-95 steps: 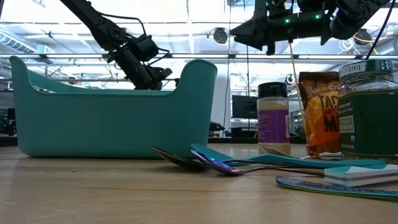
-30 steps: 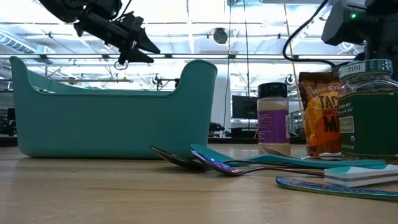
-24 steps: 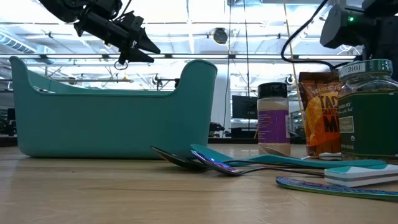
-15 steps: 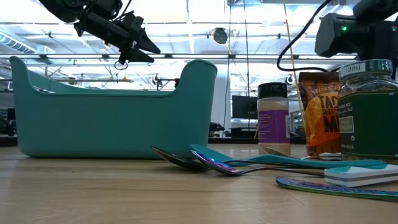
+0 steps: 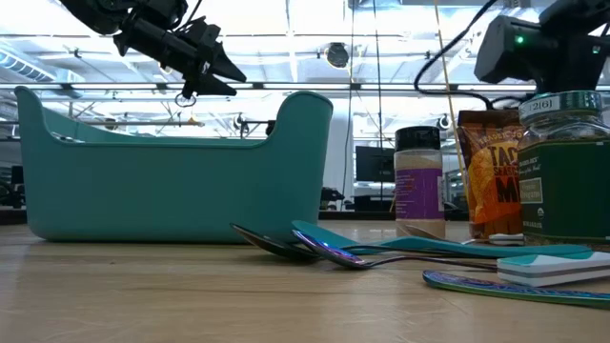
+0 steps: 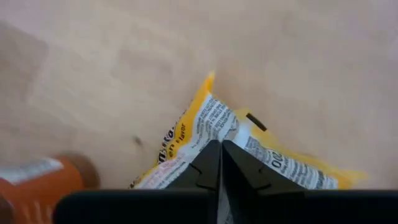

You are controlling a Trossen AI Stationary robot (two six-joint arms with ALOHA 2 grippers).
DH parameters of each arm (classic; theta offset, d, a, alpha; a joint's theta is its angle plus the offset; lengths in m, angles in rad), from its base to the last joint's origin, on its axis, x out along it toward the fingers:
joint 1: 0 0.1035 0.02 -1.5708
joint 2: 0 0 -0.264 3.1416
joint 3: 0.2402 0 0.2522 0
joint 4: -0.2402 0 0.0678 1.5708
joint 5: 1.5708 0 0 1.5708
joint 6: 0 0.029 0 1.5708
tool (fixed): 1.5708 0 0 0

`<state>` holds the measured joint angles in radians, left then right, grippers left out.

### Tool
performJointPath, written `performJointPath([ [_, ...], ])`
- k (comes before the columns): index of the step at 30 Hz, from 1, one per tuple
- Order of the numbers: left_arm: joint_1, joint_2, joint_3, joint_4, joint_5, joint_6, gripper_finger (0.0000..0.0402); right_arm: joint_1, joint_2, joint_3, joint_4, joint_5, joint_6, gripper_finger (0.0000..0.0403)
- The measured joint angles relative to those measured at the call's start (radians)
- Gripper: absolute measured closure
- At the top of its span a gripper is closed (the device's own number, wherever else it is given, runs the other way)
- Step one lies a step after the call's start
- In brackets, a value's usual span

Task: Pick & Place Food Item
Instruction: Put the yellow noodle pack into the gray bin

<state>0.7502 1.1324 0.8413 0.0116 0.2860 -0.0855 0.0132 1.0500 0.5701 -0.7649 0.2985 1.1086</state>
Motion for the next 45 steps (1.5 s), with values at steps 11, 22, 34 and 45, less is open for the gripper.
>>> performJointPath([
  [11,0.0,0.0,0.0,0.029,0.0,-0.002,0.0128,0.0,-0.038,0.0,0.21,0.299,-0.22,0.0402],
  [22,0.0,0.0,0.0,0.071,0.0,-0.033,0.0128,-0.013,-0.064,0.001,0.685,0.459,-0.728,0.0403],
  [34,-0.048,0.017,0.0,0.112,0.001,-0.055,0.0128,-0.075,-0.059,0.001,1.074,0.297,-1.123,0.0403],
  [45,-0.233,0.193,0.003,0.507,0.004,-0.173,0.0128,-0.141,-0.004,0.002,1.258,0.142,-1.294,0.0403],
])
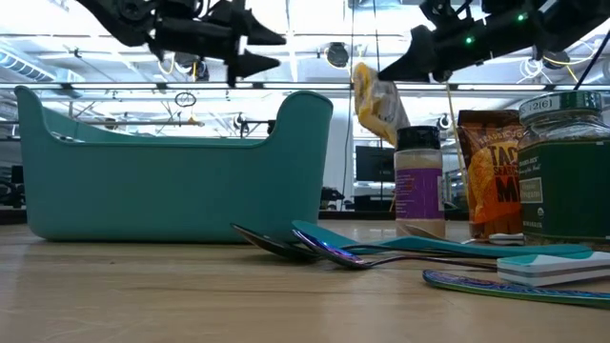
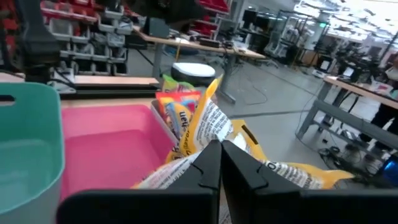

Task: Pick & Place Food Item
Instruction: Put the yellow noodle pack into the gray bin

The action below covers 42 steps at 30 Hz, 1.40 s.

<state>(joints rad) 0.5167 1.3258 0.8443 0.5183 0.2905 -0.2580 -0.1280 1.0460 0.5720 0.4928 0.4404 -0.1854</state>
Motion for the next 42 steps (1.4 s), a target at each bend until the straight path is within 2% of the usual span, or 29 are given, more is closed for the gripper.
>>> performJointPath([
  [6,-0.051,0.117,0.103,-0.035,0.033,-0.005,0.0128,-0.009,0.043,0.0,0.068,-0.018,-0.03,0.0403],
  [12,-0.092,0.231,0.182,-0.045,0.154,-0.005,0.0128,-0.009,0.084,0.0,0.196,-0.196,-0.067,0.0403],
  [16,-0.109,0.259,0.2,-0.045,0.184,0.028,0.0128,-0.009,0.093,0.0,0.252,-0.356,-0.064,0.0403],
  [21,-0.121,0.259,0.202,-0.041,0.245,0.097,0.0128,-0.009,0.093,0.0,0.28,-0.443,-0.043,0.0403],
  [25,-0.141,0.259,0.202,-0.046,0.307,0.146,0.0128,-0.009,0.093,0.0,0.305,-0.445,-0.041,0.0403],
  [32,-0.198,0.259,0.202,-0.044,0.306,0.232,0.0128,-0.009,0.111,0.0,0.39,-0.446,-0.043,0.0403],
  [42,-0.225,0.259,0.201,-0.045,0.225,0.28,0.0128,-0.009,0.199,0.0,0.487,-0.446,-0.035,0.0403],
])
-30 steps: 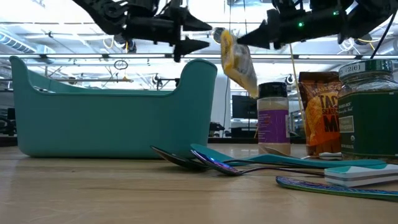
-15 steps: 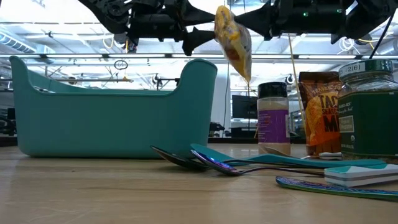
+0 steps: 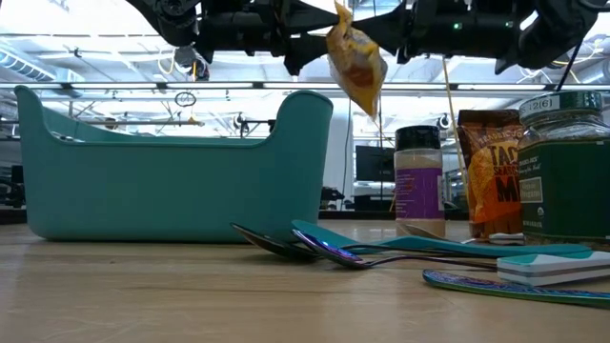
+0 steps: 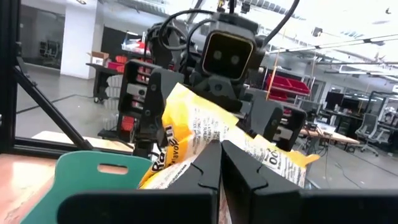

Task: Pick & Place Food Item
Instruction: Put the yellow noodle pack into the gray bin

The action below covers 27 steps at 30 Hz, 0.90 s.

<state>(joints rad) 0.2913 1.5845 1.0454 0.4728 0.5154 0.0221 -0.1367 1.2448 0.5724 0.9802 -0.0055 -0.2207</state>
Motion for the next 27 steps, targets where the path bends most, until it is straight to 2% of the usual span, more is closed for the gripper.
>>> performJointPath([
  [4,0.005,0.0,0.0,-0.004,-0.001,-0.008,0.013,0.0,0.007,0.0,0.001,0.0,0.001,0.0403],
  [7,0.011,0.0,0.0,-0.006,-0.001,-0.023,0.0147,0.0,0.007,0.0,-0.001,0.0,0.003,0.0403],
  [22,0.035,-0.015,-0.001,-0.007,-0.001,-0.004,0.0336,0.0,0.007,0.0,-0.032,0.003,0.054,0.04],
  [27,0.096,-0.095,-0.002,-0.033,0.014,0.015,0.0389,-0.015,-0.028,0.001,-0.07,0.005,0.128,0.0362],
])
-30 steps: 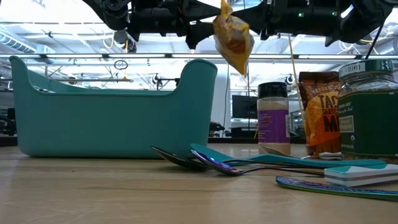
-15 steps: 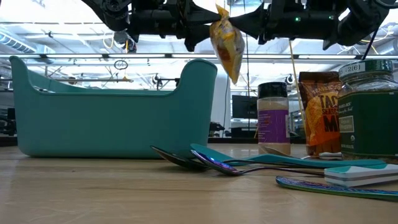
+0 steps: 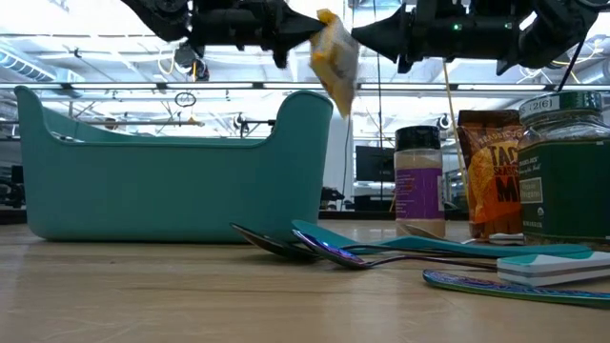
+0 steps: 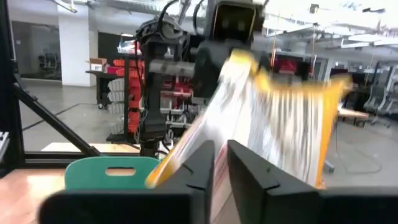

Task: Pick & Place Food Item
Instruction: Put the yellow noodle pack into the gray bin

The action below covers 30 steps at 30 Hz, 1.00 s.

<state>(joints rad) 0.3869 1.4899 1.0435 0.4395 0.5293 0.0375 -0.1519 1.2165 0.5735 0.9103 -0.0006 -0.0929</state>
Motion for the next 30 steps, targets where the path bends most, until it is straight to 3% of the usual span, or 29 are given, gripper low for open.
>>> performJointPath([
  [6,0.103,-0.129,-0.02,-0.105,0.001,0.068,0.0394,-0.004,-0.081,0.0,-0.118,-0.001,0.023,0.0301],
  [11,0.223,-0.221,-0.111,-0.145,-0.017,0.174,0.0396,-0.004,-0.125,0.0,-0.194,-0.001,0.02,0.0273],
  [21,0.485,-0.327,-0.351,0.037,-0.063,0.214,0.0398,-0.004,-0.128,-0.001,-0.224,-0.001,0.0,0.0271],
  [30,0.567,-0.325,-0.499,0.027,-0.044,0.492,0.0396,-0.005,-0.128,-0.001,-0.243,0.002,-0.027,0.0277],
])
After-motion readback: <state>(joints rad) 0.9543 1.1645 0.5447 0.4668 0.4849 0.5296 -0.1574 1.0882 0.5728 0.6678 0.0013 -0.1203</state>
